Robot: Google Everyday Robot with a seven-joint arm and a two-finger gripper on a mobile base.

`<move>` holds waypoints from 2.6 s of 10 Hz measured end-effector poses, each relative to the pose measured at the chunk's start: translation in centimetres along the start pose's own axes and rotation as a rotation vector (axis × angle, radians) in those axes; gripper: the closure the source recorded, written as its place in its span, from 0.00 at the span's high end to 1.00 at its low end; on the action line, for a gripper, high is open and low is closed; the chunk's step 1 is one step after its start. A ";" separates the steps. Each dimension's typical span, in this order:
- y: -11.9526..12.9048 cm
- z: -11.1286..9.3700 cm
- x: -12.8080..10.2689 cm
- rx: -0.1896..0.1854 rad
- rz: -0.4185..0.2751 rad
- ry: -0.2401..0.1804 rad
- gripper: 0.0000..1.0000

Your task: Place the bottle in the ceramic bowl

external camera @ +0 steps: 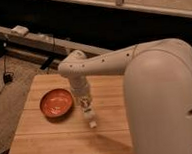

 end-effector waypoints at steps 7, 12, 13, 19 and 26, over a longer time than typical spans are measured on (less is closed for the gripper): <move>8.0 -2.0 -10.3 0.038 -0.282 0.015 0.00; 12.1 1.0 -11.4 0.021 -0.398 0.077 0.37; 12.4 1.3 -11.3 0.016 -0.406 0.085 0.44; 13.5 1.4 -10.9 -0.014 -0.436 0.089 0.75; 13.5 1.4 -10.9 -0.014 -0.436 0.089 0.75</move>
